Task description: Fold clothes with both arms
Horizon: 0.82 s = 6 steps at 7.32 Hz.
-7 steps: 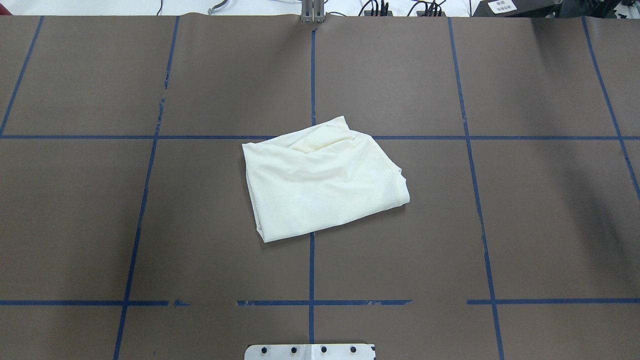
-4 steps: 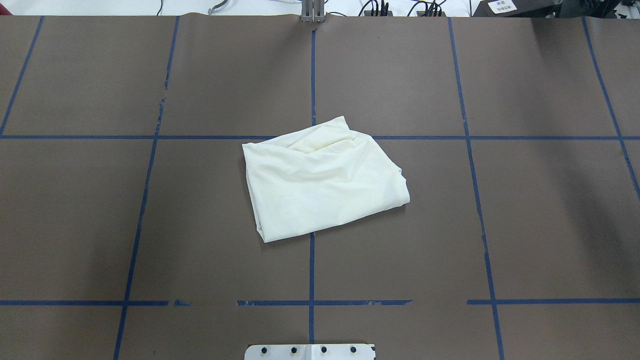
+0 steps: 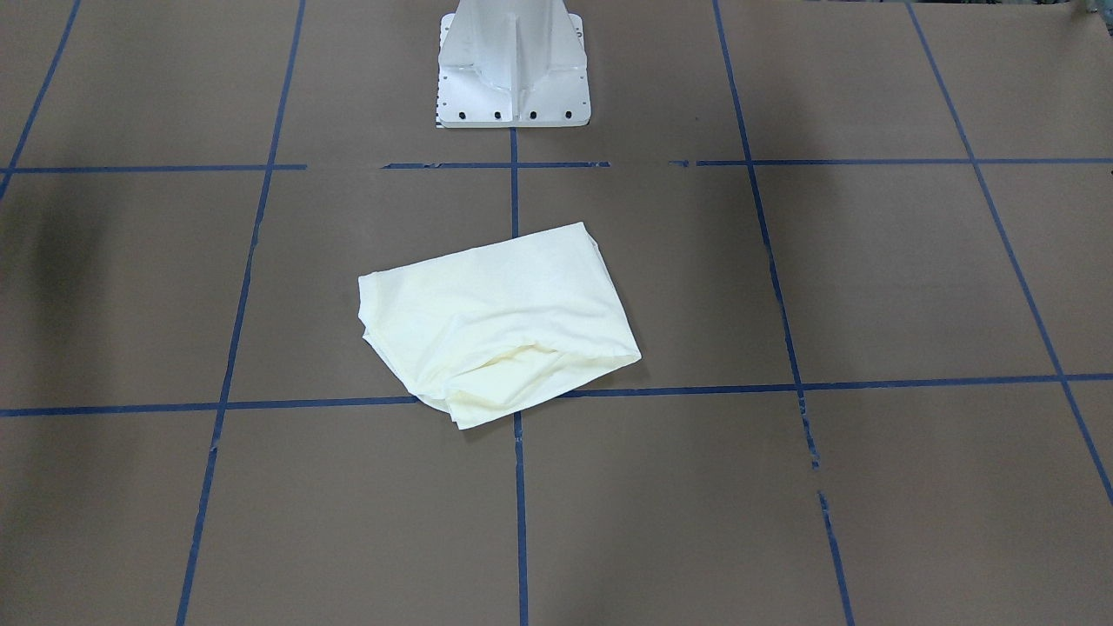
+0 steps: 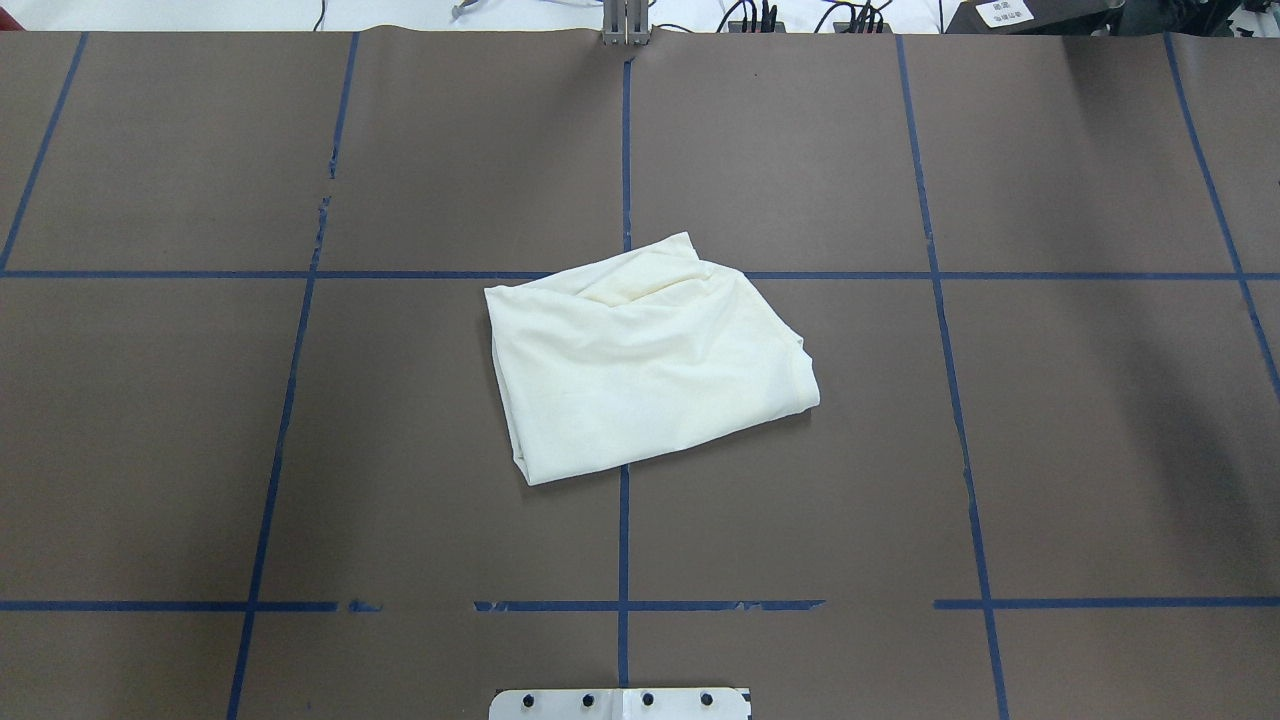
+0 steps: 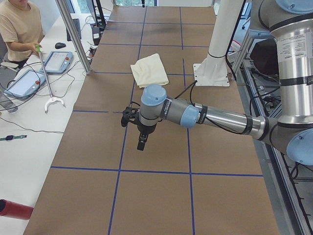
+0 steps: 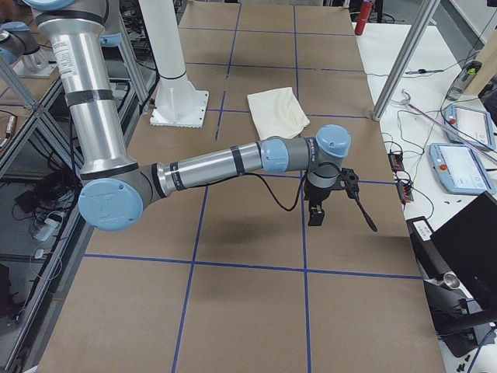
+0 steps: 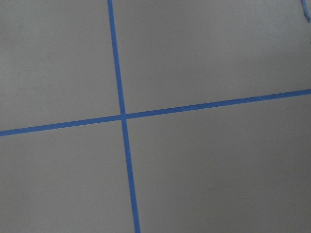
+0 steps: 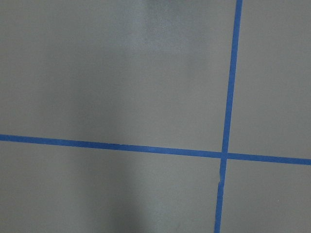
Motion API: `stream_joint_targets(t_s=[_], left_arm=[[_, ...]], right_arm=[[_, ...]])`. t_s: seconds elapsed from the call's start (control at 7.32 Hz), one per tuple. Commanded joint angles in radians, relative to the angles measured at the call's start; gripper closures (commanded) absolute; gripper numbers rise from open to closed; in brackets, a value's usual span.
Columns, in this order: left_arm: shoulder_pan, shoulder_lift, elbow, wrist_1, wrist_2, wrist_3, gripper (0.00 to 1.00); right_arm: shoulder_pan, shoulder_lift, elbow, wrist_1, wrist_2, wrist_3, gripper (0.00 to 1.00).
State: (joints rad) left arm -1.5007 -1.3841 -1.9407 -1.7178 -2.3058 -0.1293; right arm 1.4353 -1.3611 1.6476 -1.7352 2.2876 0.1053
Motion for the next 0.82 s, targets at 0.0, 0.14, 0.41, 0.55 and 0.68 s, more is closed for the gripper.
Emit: stream_joint_targets(t_s=[0.0,0.14,0.41,0.55,0.68], left_arm=[[-0.001,-0.032,0.177,-0.017,-0.144,-0.001,0.0],[-0.004,-0.035,0.193,-0.061,-0.15,-0.006,0.0],[-0.007,-0.038,0.188,-0.082,-0.104,-0.003,0.0],[-0.01,-0.026,0.145,-0.078,-0.09,0.0,0.0],[-0.012,-0.024,0.125,-0.069,-0.09,0.002,0.0]], right_arm=[[-0.012,0.0,0.001,0.002,-0.002,0.005,0.0],[-0.012,0.0,0.0,0.034,0.0,0.007,0.0],[-0.012,-0.004,0.014,0.049,0.003,0.008,0.0],[-0.012,-0.004,0.012,0.049,0.004,0.007,0.0],[-0.012,0.002,0.006,0.046,0.009,0.007,0.0]])
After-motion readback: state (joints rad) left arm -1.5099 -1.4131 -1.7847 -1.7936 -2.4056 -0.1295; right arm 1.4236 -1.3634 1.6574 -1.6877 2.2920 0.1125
